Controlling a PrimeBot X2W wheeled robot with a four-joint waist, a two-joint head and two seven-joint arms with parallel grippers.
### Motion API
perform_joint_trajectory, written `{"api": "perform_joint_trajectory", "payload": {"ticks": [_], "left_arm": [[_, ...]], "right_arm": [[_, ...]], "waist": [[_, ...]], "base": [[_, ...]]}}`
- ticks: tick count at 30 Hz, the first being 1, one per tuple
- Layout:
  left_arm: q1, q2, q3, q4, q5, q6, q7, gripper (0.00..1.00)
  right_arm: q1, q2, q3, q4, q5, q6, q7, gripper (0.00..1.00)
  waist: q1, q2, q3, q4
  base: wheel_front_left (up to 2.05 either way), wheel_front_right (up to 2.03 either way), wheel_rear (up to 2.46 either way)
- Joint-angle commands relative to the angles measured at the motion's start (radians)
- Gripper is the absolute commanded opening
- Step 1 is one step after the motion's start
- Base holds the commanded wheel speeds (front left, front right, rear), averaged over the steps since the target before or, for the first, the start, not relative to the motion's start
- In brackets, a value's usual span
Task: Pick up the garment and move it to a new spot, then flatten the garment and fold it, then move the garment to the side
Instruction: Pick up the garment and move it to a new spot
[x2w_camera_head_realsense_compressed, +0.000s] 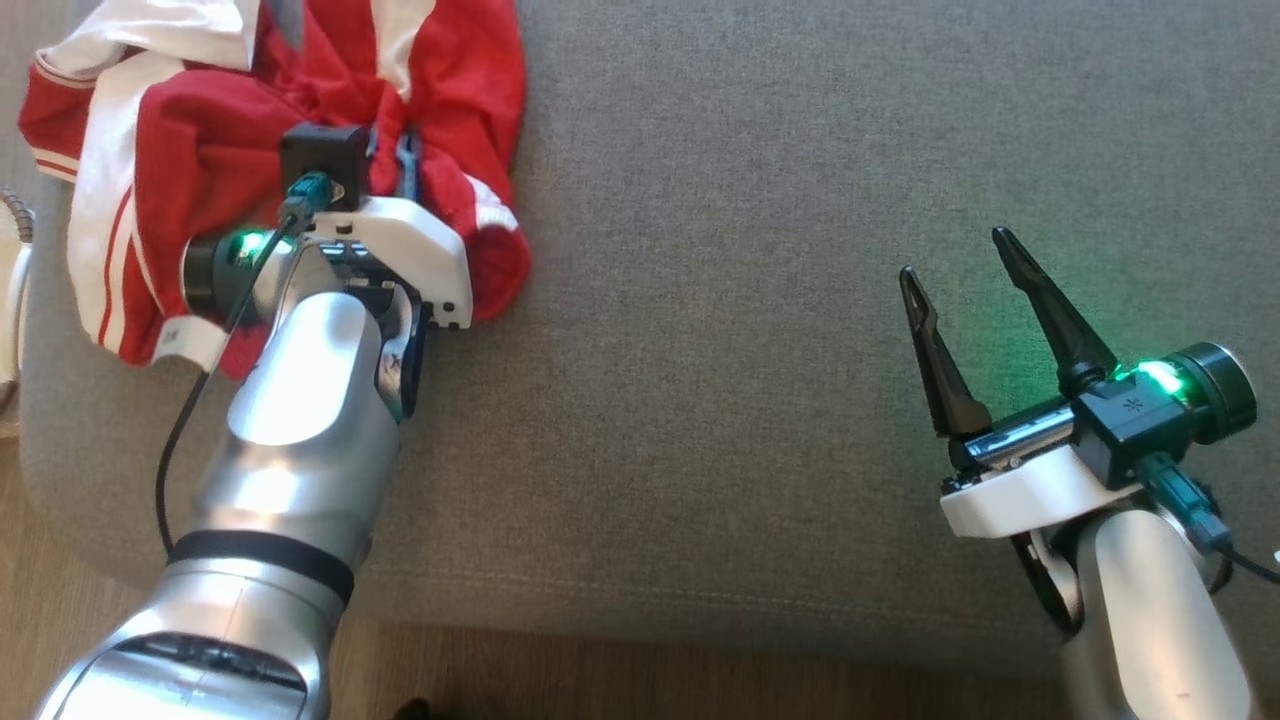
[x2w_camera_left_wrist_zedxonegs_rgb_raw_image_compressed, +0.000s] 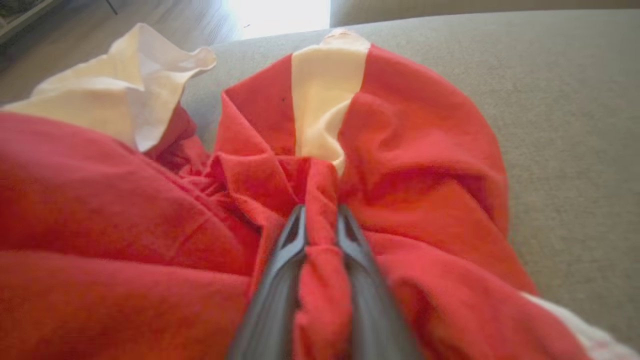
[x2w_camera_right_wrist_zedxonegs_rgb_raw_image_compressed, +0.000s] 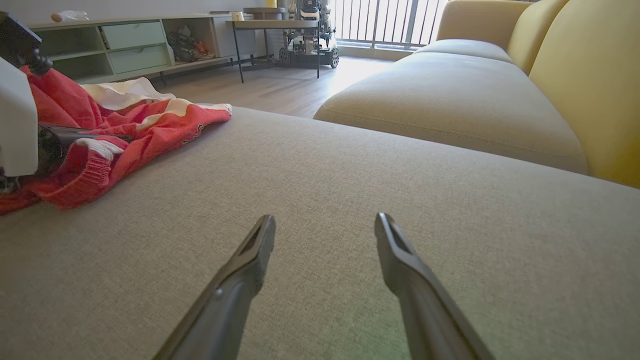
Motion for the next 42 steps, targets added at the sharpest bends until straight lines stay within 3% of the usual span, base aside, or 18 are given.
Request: {"api": "perform_joint_trajectory", "payload": {"ticks": [1, 7, 14, 19, 25, 30, 34, 42], "left_arm": [[-0.012, 0.029, 0.016, -0.007, -0.004, 0.009, -0.021, 0.0], [-0.026, 0.031, 0.02, -0.07, 0.005, 0.037, -0.06, 0.0], [0.009, 0.085, 0.025, -0.343, 0.063, 0.055, -0.062, 0.0], [0.02, 0.118, 0.007, -0.497, 0.106, 0.061, -0.063, 0.0], [-0.01, 0.13, -0.037, -0.607, 0.133, 0.031, -0.063, 0.0], [-0.071, 0.13, -0.09, -0.622, 0.164, -0.007, -0.055, 0.0], [-0.148, 0.12, -0.158, -0.586, 0.208, -0.05, -0.056, 0.0], [-0.194, 0.087, -0.247, -0.485, 0.229, -0.103, -0.061, 0.0]], "right_arm": [[-0.011, 0.0, 0.028, -0.03, 0.006, 0.0, -0.006, 1.0], [-0.007, 0.0, 0.03, -0.022, 0.016, 0.0, -0.006, 1.0], [-0.006, 0.0, 0.054, -0.015, 0.062, 0.0, -0.006, 1.0], [-0.015, 0.0, 0.075, -0.012, 0.1, 0.0, -0.006, 1.0], [-0.027, 0.0, 0.097, -0.013, 0.144, 0.0, -0.006, 1.0], [-0.039, 0.0, 0.114, -0.018, 0.182, 0.0, -0.006, 1.0], [-0.047, 0.0, 0.118, -0.031, 0.216, 0.0, -0.006, 1.0], [-0.044, 0.0, 0.14, -0.045, 0.277, 0.0, -0.006, 1.0]], "waist": [[0.0, 0.0, -0.012, 0.0], [0.0, 0.0, -0.046, 0.003], [0.0, 0.0, -0.094, -0.021], [0.0, 0.0, -0.113, -0.078], [0.0, 0.0, -0.122, -0.189], [0.0, 0.0, -0.113, -0.317], [0.0, 0.0, -0.087, -0.439], [0.0, 0.0, -0.038, -0.586]], "base": [[0.0, 0.0, 0.0], [0.0, 0.0, 0.0], [0.0, 0.0, 0.0], [0.0, 0.0, 0.0], [0.0, 0.0, 0.0], [0.0, 0.0, 0.0], [0.0, 0.0, 0.0], [0.0, 0.0, 0.0]]}}
